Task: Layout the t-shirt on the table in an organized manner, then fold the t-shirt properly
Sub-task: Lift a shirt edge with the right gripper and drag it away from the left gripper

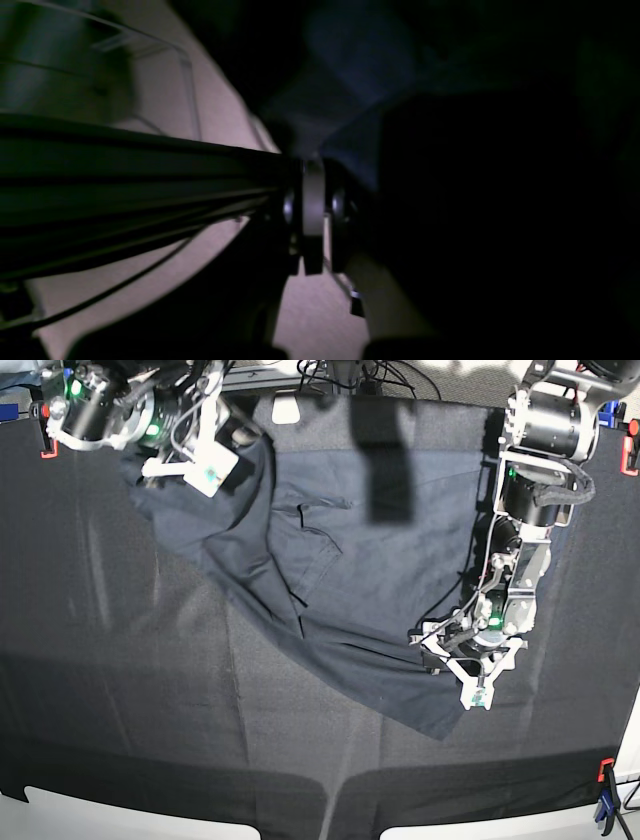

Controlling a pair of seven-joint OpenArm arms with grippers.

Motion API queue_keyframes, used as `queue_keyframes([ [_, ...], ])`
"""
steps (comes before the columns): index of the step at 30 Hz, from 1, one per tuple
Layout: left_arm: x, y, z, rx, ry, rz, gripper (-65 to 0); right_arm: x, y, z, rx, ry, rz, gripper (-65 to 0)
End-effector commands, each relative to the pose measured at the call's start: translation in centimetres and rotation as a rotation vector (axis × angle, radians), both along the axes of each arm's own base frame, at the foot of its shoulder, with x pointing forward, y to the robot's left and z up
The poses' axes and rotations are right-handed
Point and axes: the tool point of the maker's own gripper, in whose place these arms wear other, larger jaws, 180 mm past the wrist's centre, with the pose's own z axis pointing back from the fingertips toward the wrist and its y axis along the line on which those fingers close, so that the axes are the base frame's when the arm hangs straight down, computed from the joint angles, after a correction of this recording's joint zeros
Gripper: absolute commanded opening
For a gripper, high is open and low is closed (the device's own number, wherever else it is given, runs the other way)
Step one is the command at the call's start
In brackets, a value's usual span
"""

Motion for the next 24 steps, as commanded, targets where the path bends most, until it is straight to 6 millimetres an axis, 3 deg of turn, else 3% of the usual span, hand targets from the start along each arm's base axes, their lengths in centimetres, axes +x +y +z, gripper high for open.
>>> queue_keyframes([
  [1,0.1,0.4,0.1,0.007,0.027,0.0,-23.7,-0.5,0.7,0.8,0.033,-0.023,0.052,-65.0],
  [11,0.1,0.4,0.1,0.008,0.028,0.0,-23.7,-5.2,3.2,-2.0,-0.074,0.03,0.246,-65.0],
  [18,0.1,0.4,0.1,0.007,0.027,0.0,-23.7,-6.2,3.9,-2.4,-0.093,0.031,0.296,-65.0],
  [22,0.1,0.4,0.1,0.007,0.027,0.0,-23.7,-5.9,4.6,-1.9,-0.049,0.01,0.285,-42.6],
  [24,0.1,0.4,0.1,0.008,0.028,0.0,-23.7,-5.4,5.1,-1.4,-0.011,-0.019,0.271,-39.7],
])
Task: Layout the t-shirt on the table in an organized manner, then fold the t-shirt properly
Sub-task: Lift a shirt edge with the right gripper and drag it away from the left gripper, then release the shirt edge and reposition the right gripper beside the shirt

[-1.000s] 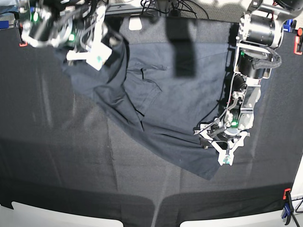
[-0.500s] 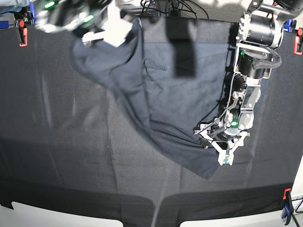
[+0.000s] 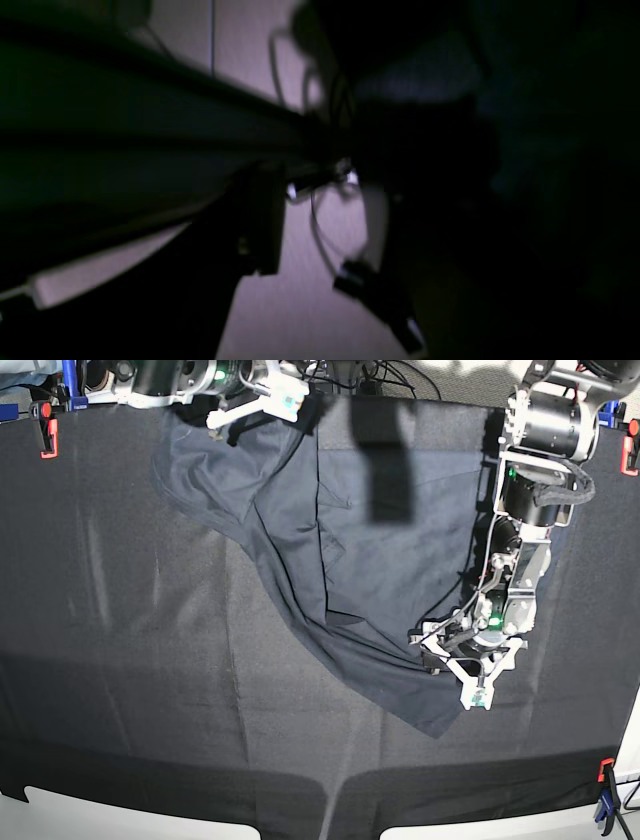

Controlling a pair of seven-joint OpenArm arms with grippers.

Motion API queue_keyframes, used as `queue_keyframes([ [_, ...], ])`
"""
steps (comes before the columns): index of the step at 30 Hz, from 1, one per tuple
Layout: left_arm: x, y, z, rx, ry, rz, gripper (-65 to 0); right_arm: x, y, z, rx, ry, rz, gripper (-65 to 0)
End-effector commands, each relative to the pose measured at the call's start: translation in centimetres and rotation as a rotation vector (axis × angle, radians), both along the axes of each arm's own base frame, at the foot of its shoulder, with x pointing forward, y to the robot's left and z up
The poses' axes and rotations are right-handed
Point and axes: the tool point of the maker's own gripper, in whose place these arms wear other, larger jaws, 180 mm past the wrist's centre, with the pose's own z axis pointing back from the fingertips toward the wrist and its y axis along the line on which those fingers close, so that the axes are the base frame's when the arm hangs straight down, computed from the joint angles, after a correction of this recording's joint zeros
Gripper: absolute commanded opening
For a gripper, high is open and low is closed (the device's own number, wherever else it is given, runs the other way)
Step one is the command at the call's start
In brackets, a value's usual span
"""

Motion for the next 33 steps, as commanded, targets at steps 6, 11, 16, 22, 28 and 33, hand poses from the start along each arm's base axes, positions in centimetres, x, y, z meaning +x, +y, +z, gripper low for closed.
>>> queue_keyframes([
  [6,0.0,0.4,0.0,0.008,0.033,0.0,-23.7,5.3,-1.7,2.1,0.061,-0.161,-0.173,-39.8],
  [11,0.0,0.3,0.0,0.007,0.032,0.0,-23.8,11.1,-8.9,3.7,-0.042,-0.315,-0.45,-39.9],
  [16,0.0,0.3,0.0,0.007,0.032,0.0,-23.7,14.0,-15.3,5.7,-0.109,-0.43,-0.625,-40.0],
  [22,0.0,0.3,0.0,0.004,0.032,0.001,-23.7,14.7,-20.8,2.5,-0.109,-0.322,-0.81,-40.0],
  [28,0.0,0.3,0.0,0.004,0.033,0.001,-23.7,15.7,-21.7,-1.5,0.058,-0.139,-0.862,-47.2],
  [33,0.0,0.3,0.0,0.004,0.032,0.001,-23.7,15.3,-21.1,-3.0,0.126,0.052,-0.885,-47.9],
])
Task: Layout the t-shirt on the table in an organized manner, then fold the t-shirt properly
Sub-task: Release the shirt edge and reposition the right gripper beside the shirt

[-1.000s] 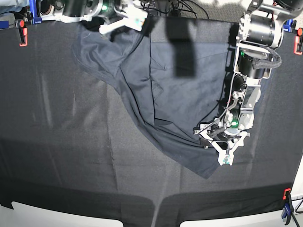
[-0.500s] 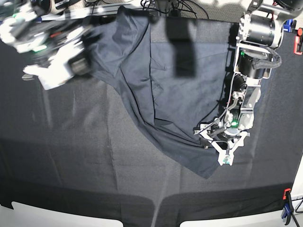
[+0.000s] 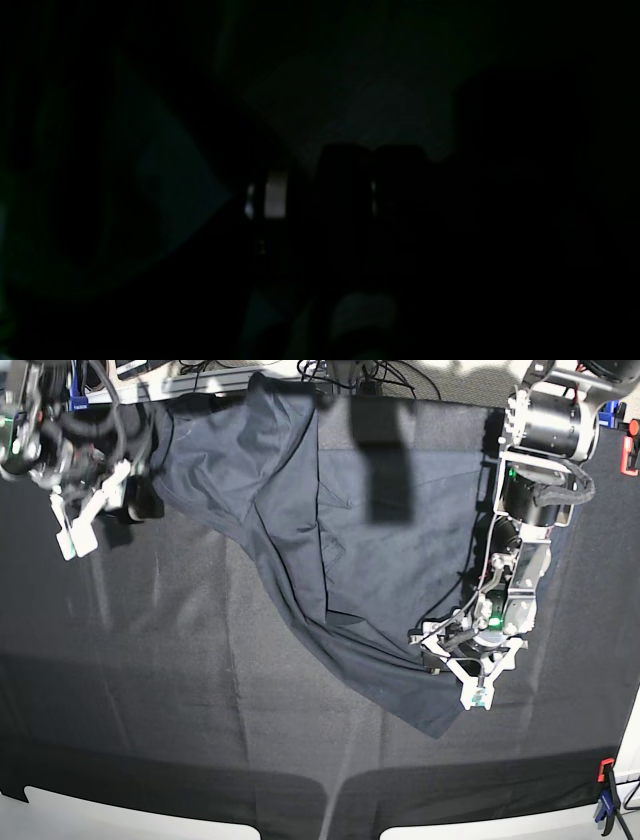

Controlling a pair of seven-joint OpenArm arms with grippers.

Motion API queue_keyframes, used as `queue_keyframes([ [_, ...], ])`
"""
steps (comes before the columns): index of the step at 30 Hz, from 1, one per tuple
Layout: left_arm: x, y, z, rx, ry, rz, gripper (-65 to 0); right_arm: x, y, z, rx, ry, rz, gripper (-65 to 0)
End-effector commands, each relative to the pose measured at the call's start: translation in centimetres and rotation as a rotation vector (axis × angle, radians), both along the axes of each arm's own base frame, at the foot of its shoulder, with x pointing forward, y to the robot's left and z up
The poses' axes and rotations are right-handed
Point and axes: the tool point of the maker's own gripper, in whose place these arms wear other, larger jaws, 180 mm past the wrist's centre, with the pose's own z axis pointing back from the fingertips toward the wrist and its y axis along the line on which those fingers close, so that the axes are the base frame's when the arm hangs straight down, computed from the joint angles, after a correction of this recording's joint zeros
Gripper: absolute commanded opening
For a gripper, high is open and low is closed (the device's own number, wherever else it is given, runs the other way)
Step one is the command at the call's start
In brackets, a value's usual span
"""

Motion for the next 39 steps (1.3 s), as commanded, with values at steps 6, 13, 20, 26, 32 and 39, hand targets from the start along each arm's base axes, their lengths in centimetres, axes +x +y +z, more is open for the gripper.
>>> queue_keyframes([
  [6,0.1,0.3,0.1,0.004,0.028,0.001,-23.7,-2.3,3.0,1.8,0.177,0.096,0.142,-47.9],
  [13,0.1,0.3,0.1,0.004,0.029,0.0,-23.7,-1.8,4.0,3.2,0.265,0.054,0.145,-61.4],
  [20,0.1,0.3,0.1,0.004,0.029,0.001,-23.7,-1.0,5.5,5.8,0.42,-0.027,0.146,-58.0],
  [26,0.1,0.3,0.1,0.004,0.029,0.0,-23.7,-1.0,5.5,5.8,0.42,-0.027,0.146,-56.1],
  [32,0.1,0.3,0.1,0.004,0.029,0.0,-23.7,-1.0,5.6,5.8,0.42,-0.026,0.146,-44.0],
  [39,0.1,0.3,0.1,0.004,0.029,0.0,-23.7,-1.0,5.6,5.8,0.42,-0.026,0.146,-57.7],
])
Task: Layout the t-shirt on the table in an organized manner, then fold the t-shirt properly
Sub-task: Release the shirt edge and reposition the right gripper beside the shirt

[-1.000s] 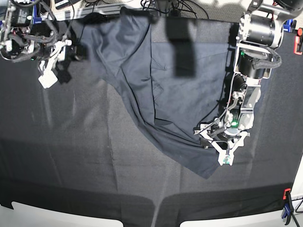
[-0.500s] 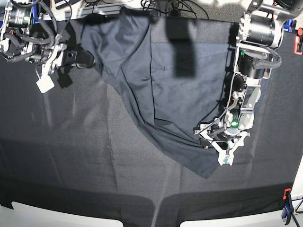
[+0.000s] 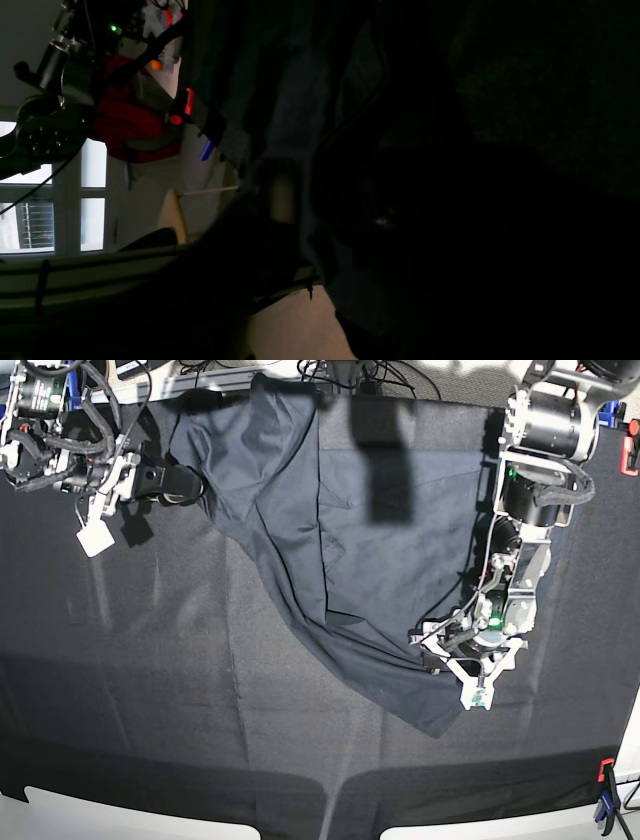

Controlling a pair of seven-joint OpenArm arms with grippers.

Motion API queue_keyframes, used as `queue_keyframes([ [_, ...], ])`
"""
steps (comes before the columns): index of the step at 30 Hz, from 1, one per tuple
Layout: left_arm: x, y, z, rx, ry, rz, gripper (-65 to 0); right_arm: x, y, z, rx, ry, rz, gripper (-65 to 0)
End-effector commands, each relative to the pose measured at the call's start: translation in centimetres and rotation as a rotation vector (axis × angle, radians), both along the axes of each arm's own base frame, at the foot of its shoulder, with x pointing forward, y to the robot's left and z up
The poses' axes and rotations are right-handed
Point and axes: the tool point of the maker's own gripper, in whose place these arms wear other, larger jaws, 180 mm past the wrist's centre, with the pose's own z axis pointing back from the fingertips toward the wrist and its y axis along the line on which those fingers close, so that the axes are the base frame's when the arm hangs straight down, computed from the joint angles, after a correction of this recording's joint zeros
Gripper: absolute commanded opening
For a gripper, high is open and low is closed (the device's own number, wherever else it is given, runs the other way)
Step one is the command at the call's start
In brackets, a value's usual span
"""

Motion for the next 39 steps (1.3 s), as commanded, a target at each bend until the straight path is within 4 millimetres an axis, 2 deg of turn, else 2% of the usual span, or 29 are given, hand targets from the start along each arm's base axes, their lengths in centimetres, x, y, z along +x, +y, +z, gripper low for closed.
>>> queue_keyframes([
  [1,0.1,0.3,0.1,0.004,0.029,0.001,-23.7,0.6,-0.3,1.1,-0.005,-0.059,0.013,-65.0],
  [7,0.0,0.3,0.1,0.005,0.03,0.001,-23.7,1.5,-0.9,1.7,-0.025,-0.084,0.019,-65.0],
  [17,0.0,0.3,0.0,0.005,0.034,0.0,-23.7,8.4,-2.6,5.3,-0.166,-0.262,0.016,-65.0],
  [23,0.0,0.3,0.0,0.005,0.034,0.0,-23.7,11.6,-3.8,6.9,-0.278,-0.331,-0.002,-65.0],
  [26,0.0,0.3,0.0,0.006,0.037,0.0,-23.7,12.5,-4.4,7.4,-0.322,-0.346,-0.011,-65.0],
  [28,-0.1,0.3,0.0,0.006,0.038,0.0,-23.7,12.2,-3.9,7.2,-0.299,-0.342,0.002,-65.0],
  [31,0.0,0.3,0.0,0.005,0.037,0.0,-23.7,10.4,-2.6,5.5,-0.262,-0.287,0.043,-64.6],
  [33,0.0,0.3,0.0,0.006,0.037,0.0,-23.7,9.1,-2.0,4.1,-0.261,-0.24,0.071,-50.7],
  [35,0.0,0.3,0.0,0.006,0.037,0.0,-23.7,7.9,-1.5,2.9,-0.256,-0.2,0.096,-42.2],
  [36,0.0,0.3,0.0,0.006,0.037,0.0,-23.7,7.3,-1.3,2.4,-0.254,-0.181,0.107,-40.3],
  [39,0.0,0.3,0.0,0.006,0.037,0.0,-23.7,5.6,-0.7,0.9,-0.247,-0.127,0.134,-40.0],
])
